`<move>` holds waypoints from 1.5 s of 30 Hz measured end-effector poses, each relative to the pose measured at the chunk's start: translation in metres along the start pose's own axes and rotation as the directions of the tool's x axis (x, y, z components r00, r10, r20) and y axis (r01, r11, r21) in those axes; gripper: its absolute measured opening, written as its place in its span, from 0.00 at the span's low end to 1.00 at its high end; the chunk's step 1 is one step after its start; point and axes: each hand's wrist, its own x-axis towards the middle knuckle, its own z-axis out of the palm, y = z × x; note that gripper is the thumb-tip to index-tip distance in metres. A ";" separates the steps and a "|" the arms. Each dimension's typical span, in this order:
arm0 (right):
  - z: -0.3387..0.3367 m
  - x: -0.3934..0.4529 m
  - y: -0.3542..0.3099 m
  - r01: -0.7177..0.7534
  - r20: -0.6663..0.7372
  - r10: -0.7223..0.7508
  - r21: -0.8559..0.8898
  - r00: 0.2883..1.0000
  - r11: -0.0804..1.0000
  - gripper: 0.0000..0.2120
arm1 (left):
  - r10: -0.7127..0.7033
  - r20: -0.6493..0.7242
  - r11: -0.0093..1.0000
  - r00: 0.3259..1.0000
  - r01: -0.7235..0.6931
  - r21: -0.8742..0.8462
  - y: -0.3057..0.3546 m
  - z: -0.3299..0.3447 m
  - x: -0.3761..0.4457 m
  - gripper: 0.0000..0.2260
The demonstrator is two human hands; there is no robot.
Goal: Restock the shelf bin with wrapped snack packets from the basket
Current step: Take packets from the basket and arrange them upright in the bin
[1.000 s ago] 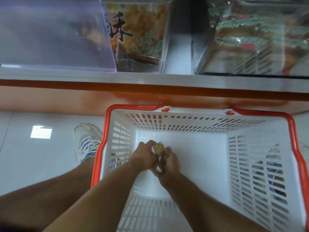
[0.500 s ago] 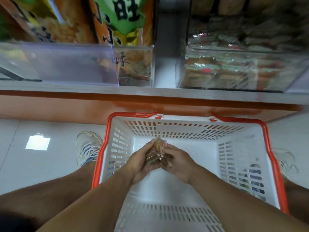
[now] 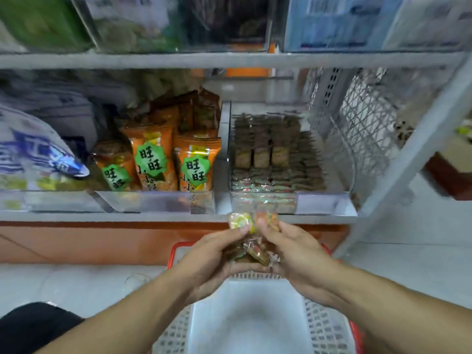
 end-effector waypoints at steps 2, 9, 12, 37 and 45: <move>0.002 -0.007 -0.028 0.097 -0.038 -0.094 0.099 0.995 0.990 0.14 | 0.048 -0.008 0.999 0.999 -0.048 -0.012 0.027 0.026 -0.006 0.14; 0.008 -0.015 -0.074 0.519 -0.017 -0.531 -0.188 0.847 0.834 0.14 | 0.066 0.004 0.970 0.998 -0.063 -0.234 0.063 0.072 -0.010 0.15; 0.003 -0.010 -0.077 0.558 0.055 -0.558 -0.174 0.828 0.811 0.13 | 0.137 -0.057 0.923 0.989 -0.148 -0.355 0.068 0.077 -0.002 0.15; -0.029 -0.021 -0.093 0.395 -0.005 -0.407 -0.226 0.914 0.890 0.23 | 0.322 -0.285 0.946 0.903 -0.293 0.139 0.072 0.071 0.007 0.15; -0.040 -0.029 -0.108 0.260 0.140 -0.221 -0.408 0.965 0.875 0.20 | -0.052 0.024 0.768 0.998 0.025 0.640 0.084 0.058 -0.008 0.14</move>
